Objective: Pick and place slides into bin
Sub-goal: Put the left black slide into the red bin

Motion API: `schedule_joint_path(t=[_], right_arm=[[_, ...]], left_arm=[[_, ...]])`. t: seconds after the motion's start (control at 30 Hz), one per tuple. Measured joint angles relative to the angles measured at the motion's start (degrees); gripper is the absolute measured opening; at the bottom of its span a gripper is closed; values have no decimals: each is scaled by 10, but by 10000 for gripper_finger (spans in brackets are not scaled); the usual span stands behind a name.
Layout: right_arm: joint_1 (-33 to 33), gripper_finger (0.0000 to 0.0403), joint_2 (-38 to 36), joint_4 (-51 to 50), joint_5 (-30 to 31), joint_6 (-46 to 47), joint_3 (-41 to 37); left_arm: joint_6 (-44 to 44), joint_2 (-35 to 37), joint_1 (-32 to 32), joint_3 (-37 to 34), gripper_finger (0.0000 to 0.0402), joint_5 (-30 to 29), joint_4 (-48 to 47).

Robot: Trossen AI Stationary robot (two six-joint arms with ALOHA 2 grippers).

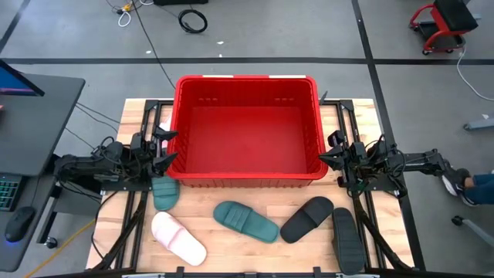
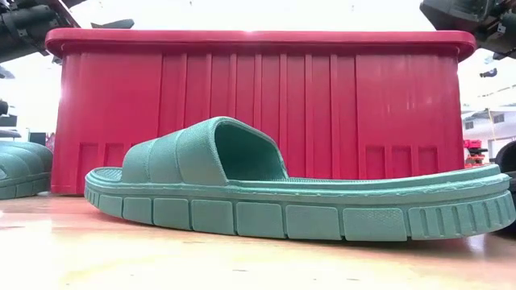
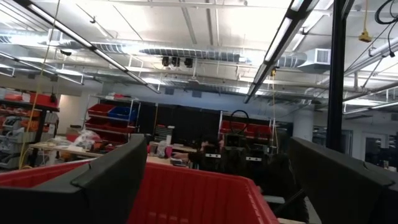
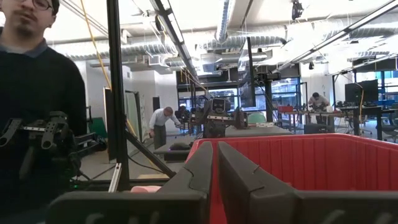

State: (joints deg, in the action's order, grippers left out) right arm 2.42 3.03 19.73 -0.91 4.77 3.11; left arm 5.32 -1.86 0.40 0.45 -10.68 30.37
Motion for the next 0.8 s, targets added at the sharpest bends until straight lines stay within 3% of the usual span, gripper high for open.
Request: schedule_joint_path(t=[0.3,0.4,0.57,0.8], right_arm=[[0,30,0,0,0,0,0],[0,30,0,0,0,0,0],[0,30,0,1,0,12,0],[0,30,0,3,14,57,17]], left_arm=[[-1,0,0,0,396,-2,-1],[-2,0,1,0,396,-37,-16],[-18,-1,1,0,396,-145,-61],[-16,-1,1,0,396,-153,-61]])
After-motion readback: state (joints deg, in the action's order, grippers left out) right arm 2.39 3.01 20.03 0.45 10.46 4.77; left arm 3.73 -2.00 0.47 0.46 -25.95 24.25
